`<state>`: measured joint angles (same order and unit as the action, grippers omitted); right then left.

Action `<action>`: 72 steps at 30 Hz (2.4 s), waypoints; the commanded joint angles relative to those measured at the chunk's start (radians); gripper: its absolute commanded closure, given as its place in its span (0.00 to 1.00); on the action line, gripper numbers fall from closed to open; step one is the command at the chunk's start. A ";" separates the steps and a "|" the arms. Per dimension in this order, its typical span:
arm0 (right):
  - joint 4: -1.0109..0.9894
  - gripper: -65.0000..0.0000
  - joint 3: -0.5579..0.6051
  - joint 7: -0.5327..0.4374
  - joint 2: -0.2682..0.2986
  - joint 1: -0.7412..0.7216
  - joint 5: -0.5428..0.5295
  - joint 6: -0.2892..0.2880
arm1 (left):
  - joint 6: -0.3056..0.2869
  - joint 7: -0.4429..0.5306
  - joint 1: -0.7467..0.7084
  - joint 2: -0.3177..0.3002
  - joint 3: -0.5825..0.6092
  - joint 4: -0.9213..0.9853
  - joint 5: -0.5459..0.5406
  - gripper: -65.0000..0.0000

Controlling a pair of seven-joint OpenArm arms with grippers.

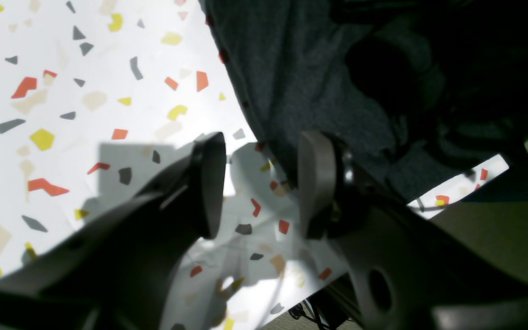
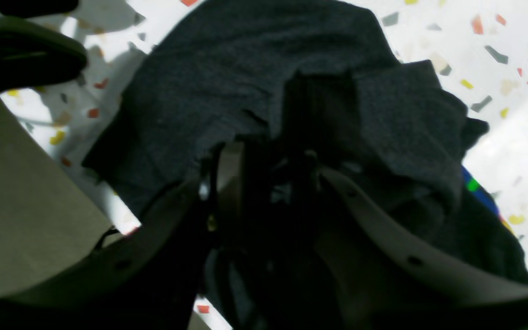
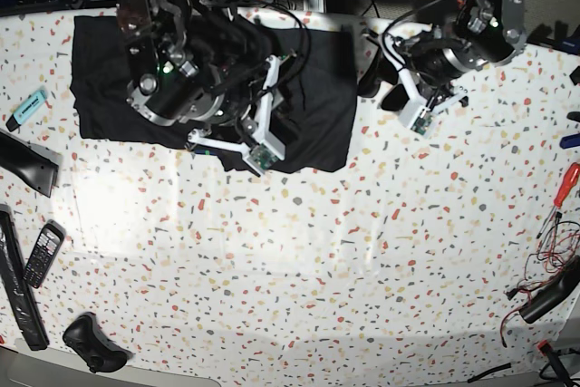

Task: Fold the T-shirt properly

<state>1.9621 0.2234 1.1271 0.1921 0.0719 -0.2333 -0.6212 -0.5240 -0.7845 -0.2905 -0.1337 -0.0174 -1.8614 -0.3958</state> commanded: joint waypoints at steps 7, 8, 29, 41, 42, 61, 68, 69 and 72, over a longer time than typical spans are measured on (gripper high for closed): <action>0.017 0.76 -0.003 -0.013 0.055 -0.016 0.024 0.005 | -0.001 0.056 0.008 -0.003 -0.002 -0.019 -0.016 0.62; 0.017 0.76 -0.003 -0.012 0.055 -0.016 0.025 0.005 | -0.001 0.056 0.008 -0.003 -0.002 -0.019 -0.015 0.62; 0.092 1.00 -0.107 -0.038 0.055 -0.019 0.126 0.073 | -0.001 0.053 0.008 -0.003 -0.002 -0.019 -0.012 0.62; 0.092 1.00 -0.472 -0.033 0.058 0.011 0.073 0.077 | -0.001 0.053 0.008 -0.003 -0.002 -0.019 -0.013 0.62; 0.092 1.00 -0.500 -0.033 0.058 0.012 0.073 0.081 | -0.001 0.053 0.008 -0.003 -0.002 -0.019 -0.013 0.62; 0.093 0.76 -0.577 -0.011 0.054 0.012 -0.423 0.000 | -0.001 0.053 0.008 -0.003 -0.002 -0.019 -0.013 0.62; 0.093 0.65 -0.296 -0.012 0.054 0.011 -0.256 -0.023 | 0.000 0.052 0.008 -0.003 -0.002 -0.019 -0.013 0.62; 0.093 0.65 -0.255 -0.011 0.054 0.011 -0.221 -0.023 | 0.000 0.051 0.008 -0.003 -0.002 -0.019 -0.013 0.62; 0.093 0.65 -0.158 -0.011 0.054 0.011 -0.114 -0.022 | 0.000 0.043 0.008 -0.003 -0.002 -0.019 -0.013 0.62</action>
<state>2.0365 0.0719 1.1347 0.2409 0.0971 -0.3328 -0.6392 -0.5236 -0.7593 -0.2901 -0.1337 -0.0174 -1.8614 -0.3954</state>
